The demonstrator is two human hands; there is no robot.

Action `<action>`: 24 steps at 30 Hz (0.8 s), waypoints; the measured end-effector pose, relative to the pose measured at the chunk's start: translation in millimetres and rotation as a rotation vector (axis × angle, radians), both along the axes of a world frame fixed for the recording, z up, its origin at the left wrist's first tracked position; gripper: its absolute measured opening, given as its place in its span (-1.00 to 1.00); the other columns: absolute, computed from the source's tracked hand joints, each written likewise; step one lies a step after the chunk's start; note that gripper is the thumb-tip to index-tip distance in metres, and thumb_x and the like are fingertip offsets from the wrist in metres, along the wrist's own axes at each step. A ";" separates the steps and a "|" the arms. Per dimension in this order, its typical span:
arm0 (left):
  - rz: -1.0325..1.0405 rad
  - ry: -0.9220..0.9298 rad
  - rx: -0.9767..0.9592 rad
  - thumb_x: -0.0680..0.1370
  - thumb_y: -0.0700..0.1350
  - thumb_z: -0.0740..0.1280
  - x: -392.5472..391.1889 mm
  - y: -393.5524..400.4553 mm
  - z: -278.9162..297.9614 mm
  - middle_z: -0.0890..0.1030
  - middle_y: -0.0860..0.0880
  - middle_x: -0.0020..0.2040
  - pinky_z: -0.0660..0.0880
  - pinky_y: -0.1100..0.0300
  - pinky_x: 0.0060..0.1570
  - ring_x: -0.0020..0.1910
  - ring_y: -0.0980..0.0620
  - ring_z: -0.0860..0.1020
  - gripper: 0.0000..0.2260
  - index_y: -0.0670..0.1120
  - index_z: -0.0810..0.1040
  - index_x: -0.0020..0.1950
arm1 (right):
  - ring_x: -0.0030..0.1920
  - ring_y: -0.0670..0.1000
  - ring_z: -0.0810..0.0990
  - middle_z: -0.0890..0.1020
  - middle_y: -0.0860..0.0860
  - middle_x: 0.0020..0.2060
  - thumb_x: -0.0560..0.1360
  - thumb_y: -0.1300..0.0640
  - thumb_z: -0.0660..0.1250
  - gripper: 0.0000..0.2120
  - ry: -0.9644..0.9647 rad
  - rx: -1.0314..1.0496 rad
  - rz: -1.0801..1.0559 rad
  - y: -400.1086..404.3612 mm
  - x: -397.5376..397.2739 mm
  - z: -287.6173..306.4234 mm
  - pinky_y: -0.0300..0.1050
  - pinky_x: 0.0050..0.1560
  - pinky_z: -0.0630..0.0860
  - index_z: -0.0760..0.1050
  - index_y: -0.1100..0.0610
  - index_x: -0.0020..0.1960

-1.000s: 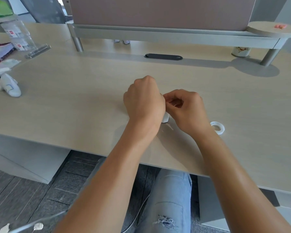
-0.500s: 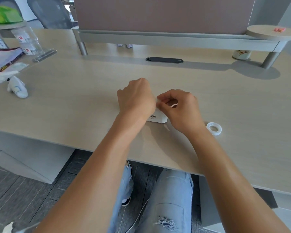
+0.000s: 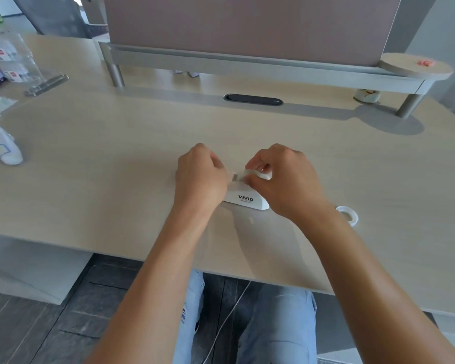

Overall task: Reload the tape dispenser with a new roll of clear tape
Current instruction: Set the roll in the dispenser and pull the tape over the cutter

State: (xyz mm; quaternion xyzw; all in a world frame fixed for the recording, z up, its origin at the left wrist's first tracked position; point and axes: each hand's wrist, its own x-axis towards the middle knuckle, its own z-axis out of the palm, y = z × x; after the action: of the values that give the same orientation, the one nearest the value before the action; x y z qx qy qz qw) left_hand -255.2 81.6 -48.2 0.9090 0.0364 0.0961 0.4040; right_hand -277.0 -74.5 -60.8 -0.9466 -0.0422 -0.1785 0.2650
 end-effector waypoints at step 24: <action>-0.135 0.248 -0.694 0.70 -0.26 0.15 31.7 47.4 -25.2 0.72 -0.22 -0.07 0.73 0.04 -0.10 -0.21 -0.07 0.74 -0.80 -0.13 0.49 -0.07 | -0.07 -0.01 0.64 0.67 -0.07 -0.05 0.49 0.07 0.51 -0.85 0.012 -0.055 -0.111 19.9 -4.7 2.3 -0.03 -0.03 0.58 0.73 0.02 0.06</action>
State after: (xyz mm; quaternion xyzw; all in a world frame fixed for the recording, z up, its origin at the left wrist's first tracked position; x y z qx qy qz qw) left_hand -223.6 129.0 -73.4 0.7230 0.0554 -0.0596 0.6860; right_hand -281.7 -54.6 -58.5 -0.9555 0.0070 -0.1859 0.2289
